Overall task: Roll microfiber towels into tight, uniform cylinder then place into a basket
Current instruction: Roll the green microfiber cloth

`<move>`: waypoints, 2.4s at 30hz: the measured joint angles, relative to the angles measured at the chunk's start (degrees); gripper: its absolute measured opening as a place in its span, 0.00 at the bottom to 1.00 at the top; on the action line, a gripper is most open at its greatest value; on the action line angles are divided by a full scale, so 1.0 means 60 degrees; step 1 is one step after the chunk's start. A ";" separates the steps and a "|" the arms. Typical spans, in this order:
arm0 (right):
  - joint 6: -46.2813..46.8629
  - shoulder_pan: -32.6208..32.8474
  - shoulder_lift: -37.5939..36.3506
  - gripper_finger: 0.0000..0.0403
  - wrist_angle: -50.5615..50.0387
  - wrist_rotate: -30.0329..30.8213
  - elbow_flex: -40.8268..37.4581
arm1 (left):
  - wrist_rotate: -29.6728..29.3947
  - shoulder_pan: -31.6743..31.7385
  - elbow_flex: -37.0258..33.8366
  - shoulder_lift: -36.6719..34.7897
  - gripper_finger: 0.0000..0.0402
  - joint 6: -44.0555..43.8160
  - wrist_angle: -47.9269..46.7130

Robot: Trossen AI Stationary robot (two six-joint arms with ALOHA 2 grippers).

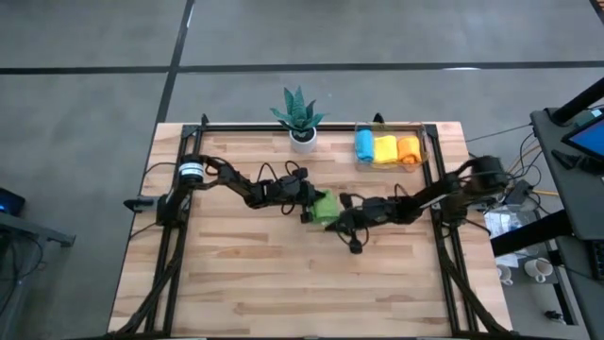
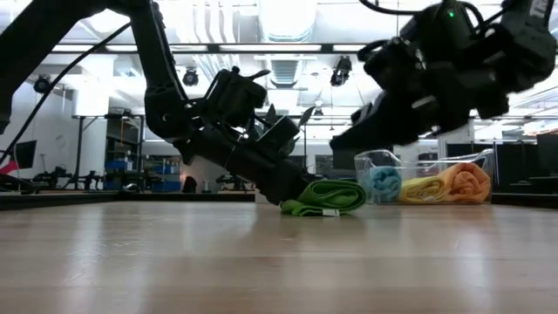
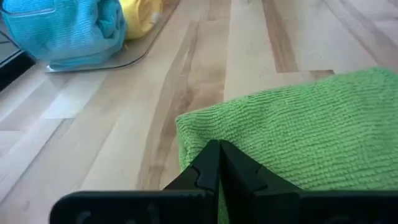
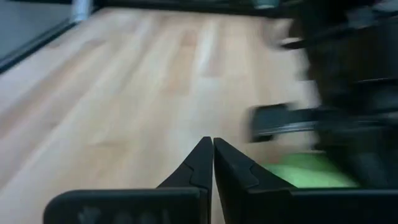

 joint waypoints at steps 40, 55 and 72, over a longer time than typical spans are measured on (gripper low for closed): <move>0.8294 -0.2506 -0.0264 0.64 -0.6966 -0.0208 0.2079 | -0.0010 -0.0066 0.0029 0.0004 0.00 -0.0013 0.0004; 0.7954 -0.2456 -0.0041 0.40 -0.7074 -0.0022 0.2160 | -0.0640 -0.0096 -0.0088 -0.0346 0.00 0.0233 -0.0149; 0.6489 -0.2404 -0.1632 0.03 -1.2975 0.1399 0.3058 | -0.0765 -0.0346 -0.0774 -0.2180 0.00 -0.0866 -0.0160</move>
